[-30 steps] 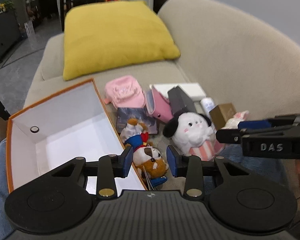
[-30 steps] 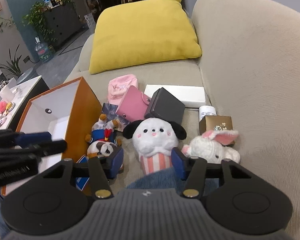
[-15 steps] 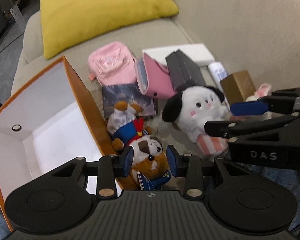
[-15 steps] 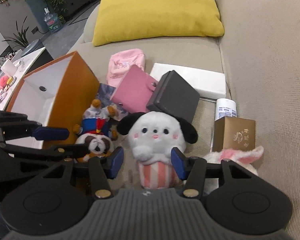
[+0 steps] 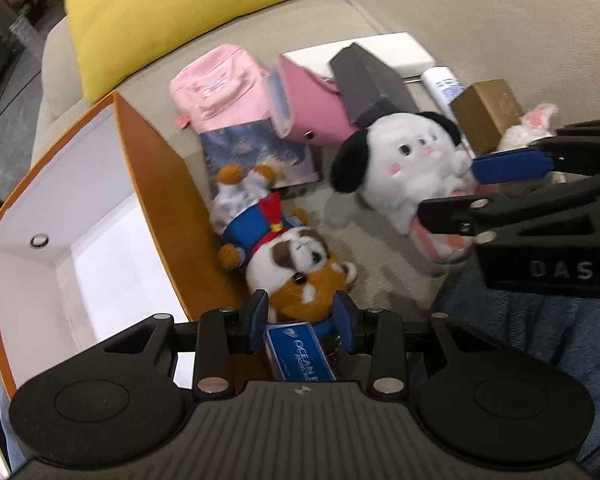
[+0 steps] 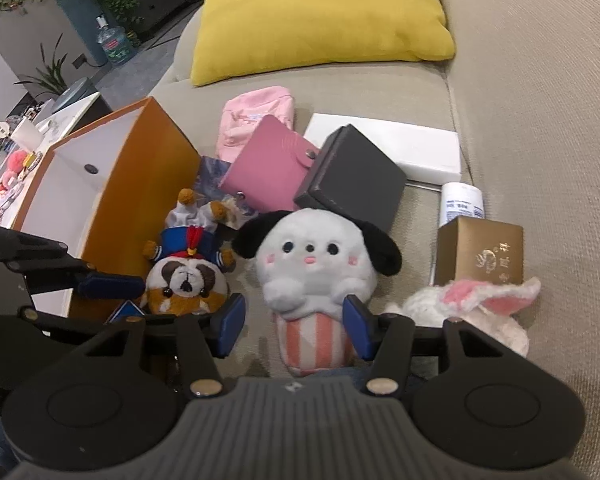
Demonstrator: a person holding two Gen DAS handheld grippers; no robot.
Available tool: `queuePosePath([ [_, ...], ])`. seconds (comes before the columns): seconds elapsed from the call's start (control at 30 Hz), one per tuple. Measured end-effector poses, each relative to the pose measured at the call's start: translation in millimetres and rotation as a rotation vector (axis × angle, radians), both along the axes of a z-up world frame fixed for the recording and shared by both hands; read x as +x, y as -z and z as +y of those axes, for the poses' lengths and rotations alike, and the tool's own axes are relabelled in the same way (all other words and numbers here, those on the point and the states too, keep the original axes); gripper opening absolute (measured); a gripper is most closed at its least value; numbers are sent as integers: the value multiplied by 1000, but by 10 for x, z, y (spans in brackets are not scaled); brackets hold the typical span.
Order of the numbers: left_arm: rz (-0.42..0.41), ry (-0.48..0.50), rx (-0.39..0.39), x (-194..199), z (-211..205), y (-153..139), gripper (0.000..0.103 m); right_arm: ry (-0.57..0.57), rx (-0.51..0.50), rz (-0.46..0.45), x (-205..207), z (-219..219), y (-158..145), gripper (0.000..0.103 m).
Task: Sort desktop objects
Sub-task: 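Grasp the sailor duck plush with left while right grasps the white puppy plush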
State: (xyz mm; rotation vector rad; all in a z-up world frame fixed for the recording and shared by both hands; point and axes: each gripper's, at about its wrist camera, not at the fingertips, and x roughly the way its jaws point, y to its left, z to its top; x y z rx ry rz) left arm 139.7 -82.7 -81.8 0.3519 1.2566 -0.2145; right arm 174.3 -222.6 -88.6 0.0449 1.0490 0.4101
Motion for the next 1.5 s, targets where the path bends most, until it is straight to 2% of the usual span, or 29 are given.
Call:
queuePosePath([
  [0.17, -14, -67, -33, 74, 27, 20, 42, 0, -21, 3, 8, 21, 21, 58],
  [0.37, -40, -74, 33, 181, -102, 98, 44, 1, -40, -18, -19, 8, -9, 59],
  [0.53, -47, -58, 10, 195, -131, 81, 45, 22, -33, -23, -6, -47, -35, 60],
  [0.8, -55, -21, -196, 177, -100, 21, 43, 47, -28, -41, 7, -122, -97, 59],
  [0.93, -42, -123, -275, 217, 81, 23, 41, 50, -20, -37, 26, -148, -96, 58],
  [1.03, -63, -195, -290, 173, 146, 35, 40, 42, -30, -40, 17, -114, -75, 58],
  [1.17, -101, -241, -299, 122, 134, 32, 37, 26, -20, -35, 7, -86, -62, 58],
  [1.23, -112, -227, -297, 121, 99, 38, 30, 25, -19, -37, 2, -86, -63, 58],
  [1.33, -108, -230, -332, 125, 129, 10, 14, 35, -16, -43, -1, -110, -85, 58],
  [1.4, -126, -234, -304, 123, 111, 13, 8, 45, -13, -49, 3, -132, -103, 58],
  [1.47, -204, -168, -175, 55, -28, 20, 7, 51, -9, -55, 2, -145, -120, 58],
  [1.5, -227, -133, -136, 20, -85, 38, 7, 52, -8, -58, 4, -151, -125, 58],
])
